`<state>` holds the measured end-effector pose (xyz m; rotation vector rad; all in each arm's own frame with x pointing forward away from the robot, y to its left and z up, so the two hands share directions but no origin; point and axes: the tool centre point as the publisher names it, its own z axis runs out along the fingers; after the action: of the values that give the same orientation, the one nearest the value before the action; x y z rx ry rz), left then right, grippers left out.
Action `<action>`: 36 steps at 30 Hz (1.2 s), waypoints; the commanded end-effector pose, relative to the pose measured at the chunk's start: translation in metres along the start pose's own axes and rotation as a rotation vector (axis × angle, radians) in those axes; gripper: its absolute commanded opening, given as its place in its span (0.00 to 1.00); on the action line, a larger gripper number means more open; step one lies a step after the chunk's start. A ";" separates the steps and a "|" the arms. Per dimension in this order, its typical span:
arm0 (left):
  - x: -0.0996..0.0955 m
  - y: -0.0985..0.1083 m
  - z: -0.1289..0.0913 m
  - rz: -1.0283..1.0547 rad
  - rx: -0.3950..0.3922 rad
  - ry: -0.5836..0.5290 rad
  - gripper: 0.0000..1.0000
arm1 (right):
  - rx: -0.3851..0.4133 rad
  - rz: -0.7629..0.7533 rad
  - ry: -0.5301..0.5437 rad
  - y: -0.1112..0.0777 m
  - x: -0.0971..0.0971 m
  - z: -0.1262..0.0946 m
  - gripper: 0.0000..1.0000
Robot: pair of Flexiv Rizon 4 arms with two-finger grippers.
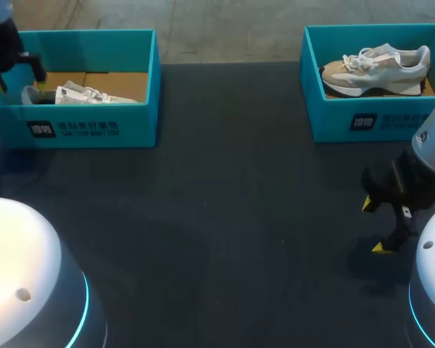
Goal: Take the shoe out of the shoebox, open the shoe tongue, remove and reinsert the insole, then place the shoe into the shoebox
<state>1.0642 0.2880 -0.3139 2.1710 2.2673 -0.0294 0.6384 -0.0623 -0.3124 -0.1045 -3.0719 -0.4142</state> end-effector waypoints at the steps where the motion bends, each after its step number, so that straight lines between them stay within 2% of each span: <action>1: -0.001 -0.014 -0.022 0.006 -0.028 0.000 1.00 | 0.001 0.000 -0.002 0.000 0.001 0.000 1.00; 10: 0.000 -0.033 -0.069 0.039 -0.007 -0.010 1.00 | 0.001 0.000 -0.002 0.000 0.001 0.000 1.00; 18: 0.010 -0.060 -0.101 0.062 -0.044 0.053 1.00 | 0.001 0.000 -0.002 0.000 0.001 0.000 1.00; 22: 0.014 -0.079 -0.117 0.092 -0.079 0.047 1.00 | 0.001 0.000 -0.002 0.000 0.001 0.000 1.00; 31: 0.020 -0.098 -0.135 0.097 -0.101 0.054 1.00 | 0.001 0.000 -0.002 0.000 0.001 0.000 1.00; 36: 0.020 -0.098 -0.135 0.097 -0.101 0.054 1.00 | 0.001 0.000 -0.002 0.000 0.001 0.000 1.00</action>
<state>0.9732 0.3062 -0.1774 2.2685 2.1491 0.1068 0.6384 -0.0622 -0.3124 -0.1044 -3.0719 -0.4143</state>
